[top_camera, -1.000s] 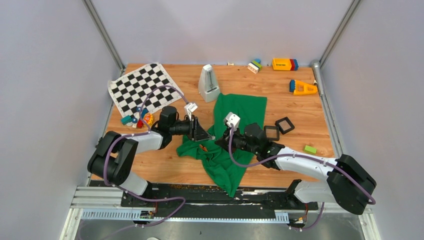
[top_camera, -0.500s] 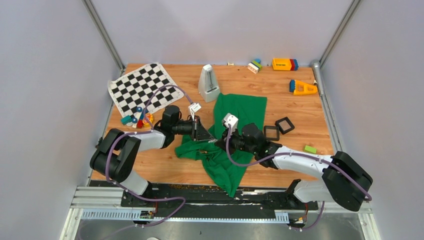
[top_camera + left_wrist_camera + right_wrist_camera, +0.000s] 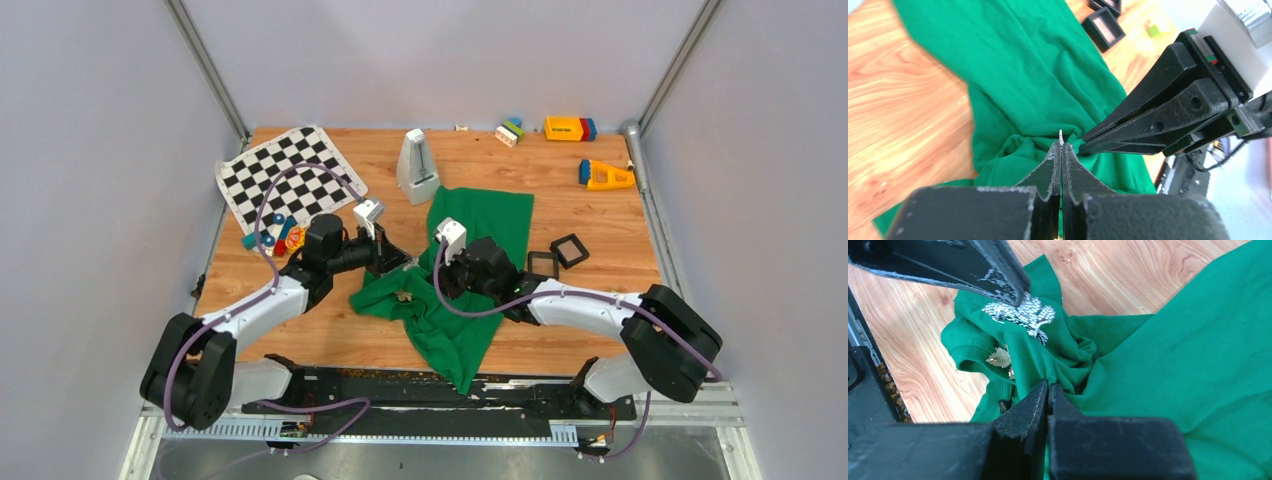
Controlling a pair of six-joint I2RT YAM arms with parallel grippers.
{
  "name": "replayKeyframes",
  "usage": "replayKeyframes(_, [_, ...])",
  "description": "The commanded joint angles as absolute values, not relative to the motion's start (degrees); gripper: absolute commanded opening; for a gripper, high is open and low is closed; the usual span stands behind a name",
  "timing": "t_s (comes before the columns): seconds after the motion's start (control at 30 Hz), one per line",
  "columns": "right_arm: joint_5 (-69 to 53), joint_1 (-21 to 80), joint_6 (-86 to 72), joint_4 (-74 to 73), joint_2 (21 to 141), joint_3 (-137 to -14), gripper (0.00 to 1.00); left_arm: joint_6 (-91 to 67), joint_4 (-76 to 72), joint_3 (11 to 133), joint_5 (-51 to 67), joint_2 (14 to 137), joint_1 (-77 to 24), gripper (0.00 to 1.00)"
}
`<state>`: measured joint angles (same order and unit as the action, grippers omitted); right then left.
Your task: Remove the brooch from the garment
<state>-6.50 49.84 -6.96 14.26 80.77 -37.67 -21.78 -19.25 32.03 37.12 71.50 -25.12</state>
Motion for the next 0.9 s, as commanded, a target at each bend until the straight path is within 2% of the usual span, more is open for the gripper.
replayKeyframes(0.0, [-3.4, 50.1, -8.0, 12.4, 81.8, -40.1, 0.00, -18.2, -17.2, 30.1, 26.4, 65.0, -25.4, 0.00])
replayKeyframes(0.1, [-3.6, 50.1, -8.4, 12.1, 82.0, -40.4, 0.00, -18.7, -19.4, 28.4, 24.2, 63.0, -25.4, 0.00])
replayKeyframes(0.3, [-4.3, 49.7, -10.0, 15.1, 78.9, -37.9, 0.20, -19.8, -23.7, 26.7, 25.8, 62.5, -25.5, 0.00])
replayKeyframes(0.33, [-5.7, 49.7, -9.9, 16.0, 78.3, -37.4, 0.30, -19.6, -23.5, 26.9, 25.9, 62.7, -25.6, 0.00])
replayKeyframes(0.37, [-7.0, 49.6, -10.0, 16.9, 77.8, -37.0, 0.68, -19.6, -23.6, 27.0, 26.1, 62.9, -25.7, 0.00])
replayKeyframes(0.4, [-9.5, 49.6, -10.1, 17.5, 77.6, -36.7, 0.94, -19.7, -24.1, 26.9, 26.4, 63.0, -25.8, 0.00])
replayKeyframes(0.43, [-12.3, 49.5, -9.9, 18.5, 77.3, -36.2, 0.99, -20.0, -24.6, 26.9, 26.8, 63.1, -26.0, 0.00])
replayKeyframes(0.53, [-15.7, 49.5, -9.7, 20.7, 76.8, -35.0, 0.99, -21.2, -29.0, 25.7, 30.0, 63.0, -26.5, 0.00])
replayKeyframes(0.77, [-14.5, 49.5, -10.1, 20.2, 78.4, -36.3, 0.89, -23.2, -34.5, 24.9, 34.3, 63.9, -28.6, 0.00])
replayKeyframes(0.8, [-14.0, 49.5, -10.3, 19.9, 78.8, -36.7, 0.86, -23.2, -34.5, 25.2, 35.1, 64.1, -28.8, 0.00])
replayKeyframes(0.87, [-12.7, 49.5, -10.6, 19.4, 79.5, -37.2, 0.71, -23.1, -34.6, 25.5, 35.6, 64.6, -29.4, 0.00])
